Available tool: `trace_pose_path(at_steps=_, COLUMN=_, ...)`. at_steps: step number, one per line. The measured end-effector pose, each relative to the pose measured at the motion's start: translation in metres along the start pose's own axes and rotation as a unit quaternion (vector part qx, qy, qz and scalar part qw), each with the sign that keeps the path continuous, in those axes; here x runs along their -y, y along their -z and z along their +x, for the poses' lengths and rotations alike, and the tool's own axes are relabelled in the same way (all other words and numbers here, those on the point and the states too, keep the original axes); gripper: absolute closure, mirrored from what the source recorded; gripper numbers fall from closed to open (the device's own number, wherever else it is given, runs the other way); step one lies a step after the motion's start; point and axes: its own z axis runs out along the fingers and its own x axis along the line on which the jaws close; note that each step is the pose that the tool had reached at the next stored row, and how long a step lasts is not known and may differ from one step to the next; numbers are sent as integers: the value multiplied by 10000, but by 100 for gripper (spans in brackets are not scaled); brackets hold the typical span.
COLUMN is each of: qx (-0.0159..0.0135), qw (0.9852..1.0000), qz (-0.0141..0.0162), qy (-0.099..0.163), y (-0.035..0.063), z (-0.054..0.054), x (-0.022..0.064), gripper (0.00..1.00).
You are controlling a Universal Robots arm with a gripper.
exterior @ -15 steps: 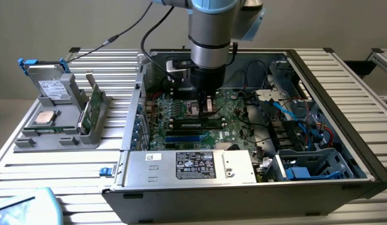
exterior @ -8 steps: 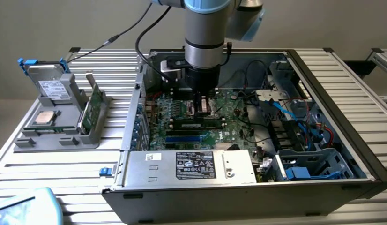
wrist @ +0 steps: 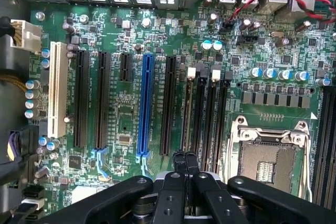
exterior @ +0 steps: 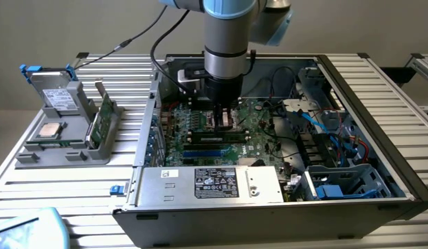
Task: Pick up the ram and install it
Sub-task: 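Press down the ram until it locks into place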
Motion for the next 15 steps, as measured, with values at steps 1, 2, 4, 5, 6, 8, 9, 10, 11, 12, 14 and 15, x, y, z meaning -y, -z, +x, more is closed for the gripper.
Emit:
trace_pose_path(at_steps=1, qx=1, qw=10000, qz=0, qy=-1, y=-11, z=-1, x=-1, gripper=89)
trace_pose_path(at_steps=2, qx=1, qw=10000, qz=1, qy=-1, y=-21, z=-1, x=-1, gripper=89)
trace_pose_path(at_steps=4, qx=3, qw=10000, qz=2, qy=-2, y=-27, z=-2, x=-1, gripper=89)
trace_pose_path(at_steps=5, qx=7, qw=10000, qz=3, qy=-2, y=-23, z=-3, x=0, gripper=89)
trace_pose_path(at_steps=6, qx=15, qw=10000, qz=3, qy=-2, y=-5, z=-4, x=3, gripper=89)
trace_pose_path(at_steps=8, qx=9, qw=10000, qz=-13, qy=-1, y=59, z=0, x=12, gripper=89)
trace_pose_path(at_steps=9, qx=8, qw=10000, qz=-22, qy=-1, y=93, z=3, x=16, gripper=89)
trace_pose_path(at_steps=10, qx=8, qw=10000, qz=-30, qy=0, y=122, z=4, x=21, gripper=89)
trace_pose_path(at_steps=11, qx=8, qw=10000, qz=-38, qy=0, y=144, z=6, x=29, gripper=89)
trace_pose_path(at_steps=12, qx=8, qw=10000, qz=-44, qy=0, y=162, z=8, x=40, gripper=89)
trace_pose_path(at_steps=14, qx=9, qw=10000, qz=-57, qy=0, y=186, z=11, x=78, gripper=89)
trace_pose_path(at_steps=15, qx=9, qw=10000, qz=-63, qy=1, y=195, z=12, x=92, gripper=89)
